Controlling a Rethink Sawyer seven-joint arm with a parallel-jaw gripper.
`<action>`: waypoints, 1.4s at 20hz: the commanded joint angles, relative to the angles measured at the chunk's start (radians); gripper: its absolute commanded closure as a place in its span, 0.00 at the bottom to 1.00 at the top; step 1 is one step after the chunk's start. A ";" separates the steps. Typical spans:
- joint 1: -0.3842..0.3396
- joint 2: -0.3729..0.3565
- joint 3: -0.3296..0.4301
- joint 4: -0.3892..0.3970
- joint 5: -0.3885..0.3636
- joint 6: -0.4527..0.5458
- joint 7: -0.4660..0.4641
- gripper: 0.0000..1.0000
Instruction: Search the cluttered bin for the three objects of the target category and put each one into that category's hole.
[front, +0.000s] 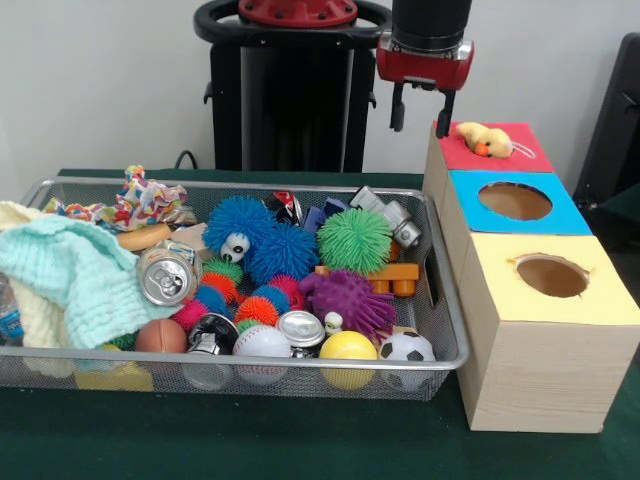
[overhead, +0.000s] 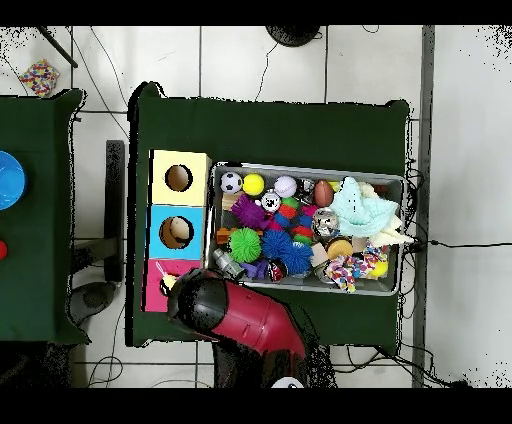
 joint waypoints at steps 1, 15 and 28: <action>-0.051 0.003 0.134 0.065 0.088 0.088 0.177 0.00; -0.004 -0.004 0.154 0.065 0.147 0.107 0.245 0.00; 0.017 -0.015 0.190 0.133 0.253 0.058 0.234 0.00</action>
